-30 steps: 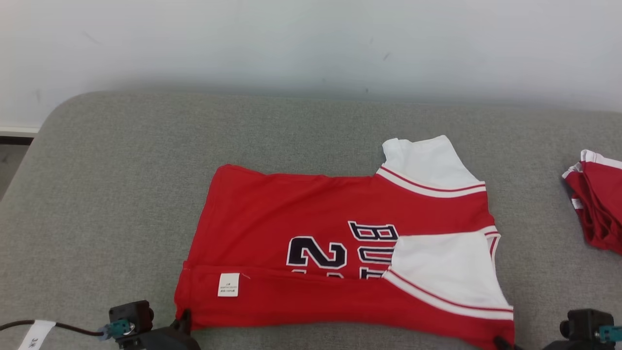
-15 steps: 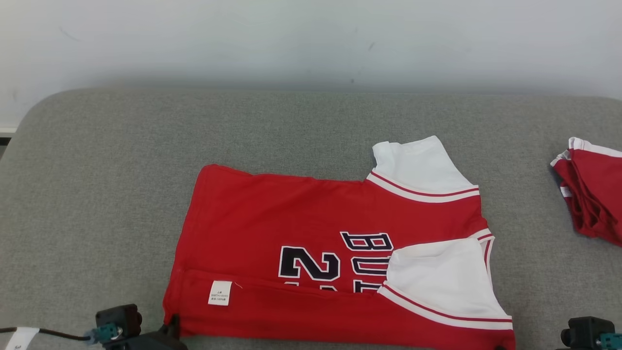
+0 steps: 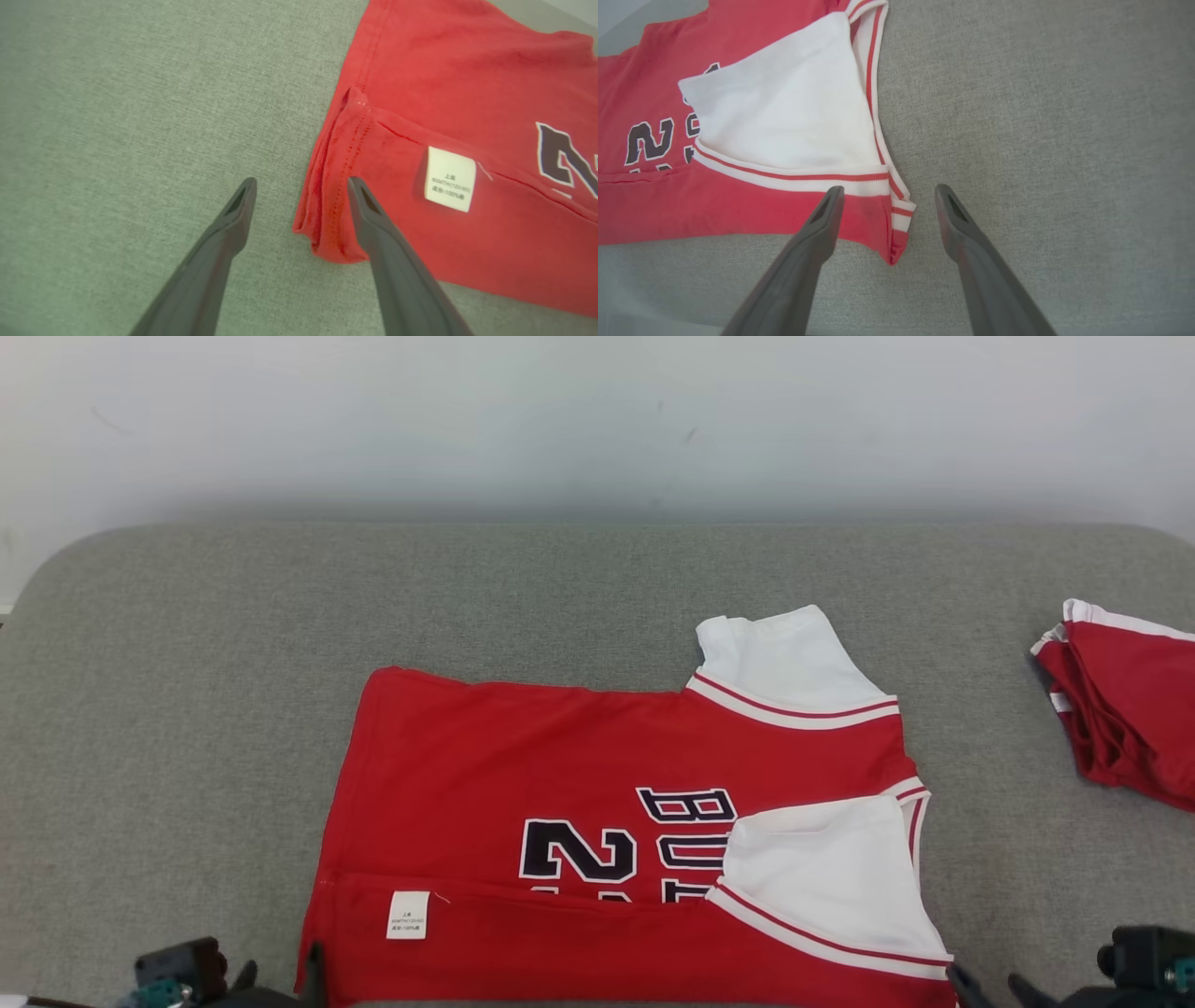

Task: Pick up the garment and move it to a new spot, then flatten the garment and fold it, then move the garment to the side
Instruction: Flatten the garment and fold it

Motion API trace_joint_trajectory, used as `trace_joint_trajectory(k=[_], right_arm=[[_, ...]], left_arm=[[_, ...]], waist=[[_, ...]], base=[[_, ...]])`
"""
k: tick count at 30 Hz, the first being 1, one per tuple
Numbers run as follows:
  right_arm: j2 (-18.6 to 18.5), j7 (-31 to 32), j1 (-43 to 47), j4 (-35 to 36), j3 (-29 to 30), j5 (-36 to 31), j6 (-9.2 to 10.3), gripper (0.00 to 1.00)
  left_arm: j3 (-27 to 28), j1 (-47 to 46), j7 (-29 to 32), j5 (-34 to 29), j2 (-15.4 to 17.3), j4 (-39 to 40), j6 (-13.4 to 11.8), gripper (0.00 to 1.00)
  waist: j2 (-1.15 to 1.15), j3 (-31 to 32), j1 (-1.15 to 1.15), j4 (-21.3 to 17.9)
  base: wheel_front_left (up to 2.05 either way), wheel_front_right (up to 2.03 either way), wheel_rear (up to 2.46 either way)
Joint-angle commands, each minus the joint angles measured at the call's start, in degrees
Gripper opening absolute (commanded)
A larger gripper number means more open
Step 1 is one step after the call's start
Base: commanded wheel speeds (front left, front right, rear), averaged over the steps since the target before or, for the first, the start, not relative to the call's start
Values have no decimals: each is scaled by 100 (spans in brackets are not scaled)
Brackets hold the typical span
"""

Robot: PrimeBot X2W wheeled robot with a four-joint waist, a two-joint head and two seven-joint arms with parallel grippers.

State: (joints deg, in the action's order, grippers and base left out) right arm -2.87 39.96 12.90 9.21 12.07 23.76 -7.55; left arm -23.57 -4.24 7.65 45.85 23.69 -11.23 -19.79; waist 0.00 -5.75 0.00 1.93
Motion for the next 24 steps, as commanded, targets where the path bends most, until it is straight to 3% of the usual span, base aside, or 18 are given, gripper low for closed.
trace_joint_trajectory(k=[1, 5, 10, 15, 24], right_arm=[[2, -17, -136, 128, 19, -121, 14, 100], [0, 108, -548, 429, -64, -443, 14, 100], [-195, 383, -1517, 458, -410, -691, 14, 100], [-568, 451, -2846, 1, -1044, -694, 14, 100], [-977, 4, -4726, -1267, -1999, -604, 15, 100]], left_arm=[[61, 25, -17, -56, 89, 120, -47, 100], [102, -327, 142, -172, 344, 361, -62, 100], [7, -1339, 617, -256, 488, 212, 158, 100], [-184, -2701, 1259, -257, 378, -421, 515, 100], [-448, -4297, 1691, -495, 152, -1825, 730, 100]], waist=[[0, 17, 0, -38], [0, -48, 0, -128], [0, -425, 0, -225], [0, -916, 0, -354], [0, -1592, 0, -596]], base=[[0, 0, 0], [0, 0, 0], [0, 0, 0], [0, 0, 0], [0, 0, 0]])
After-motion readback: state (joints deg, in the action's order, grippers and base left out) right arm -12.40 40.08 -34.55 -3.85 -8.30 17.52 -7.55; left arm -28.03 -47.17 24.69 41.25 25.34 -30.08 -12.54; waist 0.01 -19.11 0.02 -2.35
